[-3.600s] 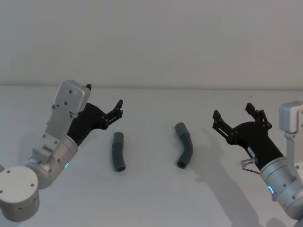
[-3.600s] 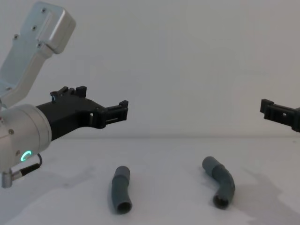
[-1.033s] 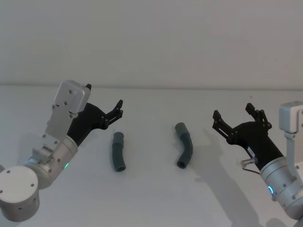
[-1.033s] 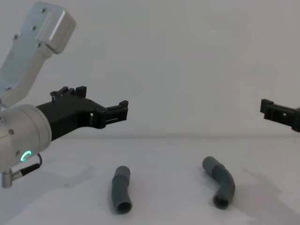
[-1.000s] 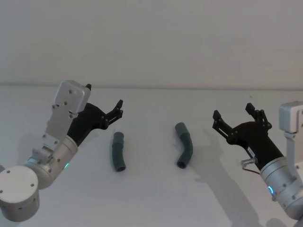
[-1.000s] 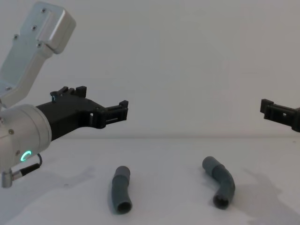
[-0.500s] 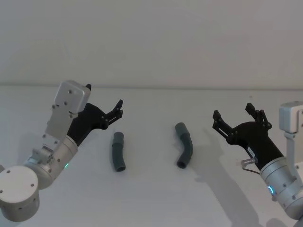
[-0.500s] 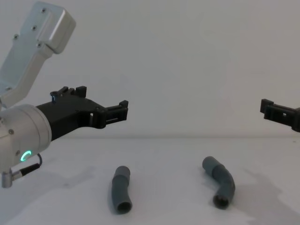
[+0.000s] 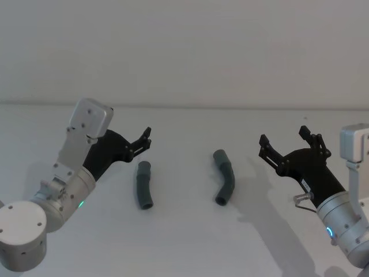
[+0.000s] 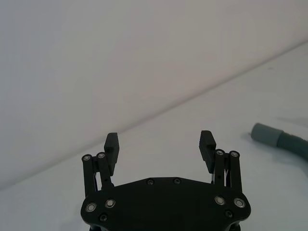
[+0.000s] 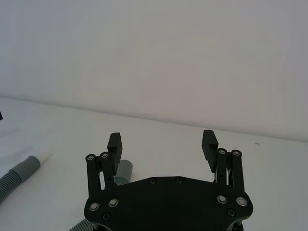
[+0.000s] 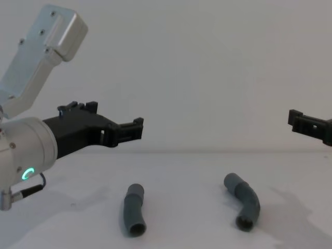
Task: Use both hands to pick up one end of the pipe from the table, align the ends, and insert them.
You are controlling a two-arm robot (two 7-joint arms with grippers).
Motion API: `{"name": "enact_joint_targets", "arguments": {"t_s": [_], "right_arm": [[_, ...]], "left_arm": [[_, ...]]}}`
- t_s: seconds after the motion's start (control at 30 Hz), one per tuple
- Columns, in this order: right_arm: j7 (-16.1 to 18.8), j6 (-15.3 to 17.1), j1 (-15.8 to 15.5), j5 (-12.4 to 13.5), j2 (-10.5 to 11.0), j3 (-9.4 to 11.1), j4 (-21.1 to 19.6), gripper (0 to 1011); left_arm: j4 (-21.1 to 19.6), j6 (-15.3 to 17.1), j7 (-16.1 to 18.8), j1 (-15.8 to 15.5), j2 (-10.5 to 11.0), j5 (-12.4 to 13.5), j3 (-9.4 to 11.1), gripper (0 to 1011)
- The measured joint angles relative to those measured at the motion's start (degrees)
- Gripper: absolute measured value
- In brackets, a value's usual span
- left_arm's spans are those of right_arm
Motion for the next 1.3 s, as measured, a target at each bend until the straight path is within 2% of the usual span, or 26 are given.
{"name": "enact_joint_targets", "arguments": {"t_s": [0.27,0.37,0.4,0.6,0.83,1.03,1.3], "right_arm": [[-0.01,0.00,0.00,0.00,0.00,0.00,0.00,1003],[0.00,0.00,0.00,0.00,0.00,0.00,0.00,1003],[0.00,0.00,0.00,0.00,0.00,0.00,0.00,1003],[0.00,0.00,0.00,0.00,0.00,0.00,0.00,1003],[0.00,0.00,0.00,0.00,0.00,0.00,0.00,1003],[0.00,0.00,0.00,0.00,0.00,0.00,0.00,1003],[0.00,0.00,0.00,0.00,0.00,0.00,0.00,1003]], "left_arm": [[-2.32,6.35,-1.48,0.30,0.63,-1.29,0.06,1001],[-3.63,10.09,-2.34,0.44,0.95,-2.06,0.12,1001],[-3.63,10.09,-2.34,0.44,0.95,-2.06,0.12,1001],[-5.86,17.24,-3.82,0.52,1.57,-3.50,0.20,1001],[-7.47,23.56,-5.01,0.54,1.98,-4.78,0.16,1001],[-8.10,27.78,-5.50,0.49,2.01,-5.41,0.08,1001],[-7.93,30.82,-5.68,0.07,1.40,-5.63,0.07,1001]]}}
